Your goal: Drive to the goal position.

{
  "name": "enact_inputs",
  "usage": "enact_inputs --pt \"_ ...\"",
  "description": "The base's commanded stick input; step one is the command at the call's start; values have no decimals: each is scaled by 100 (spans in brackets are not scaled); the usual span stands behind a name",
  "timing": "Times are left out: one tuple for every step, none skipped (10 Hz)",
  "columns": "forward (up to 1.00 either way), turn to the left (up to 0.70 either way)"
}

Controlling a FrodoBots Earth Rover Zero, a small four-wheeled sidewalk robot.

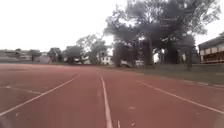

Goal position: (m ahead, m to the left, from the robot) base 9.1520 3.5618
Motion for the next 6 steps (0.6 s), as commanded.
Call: enact_inputs --pt "45 27" --pt "45 27" --pt "45 27" --pt "45 27" --pt "45 27" --pt "45 20"
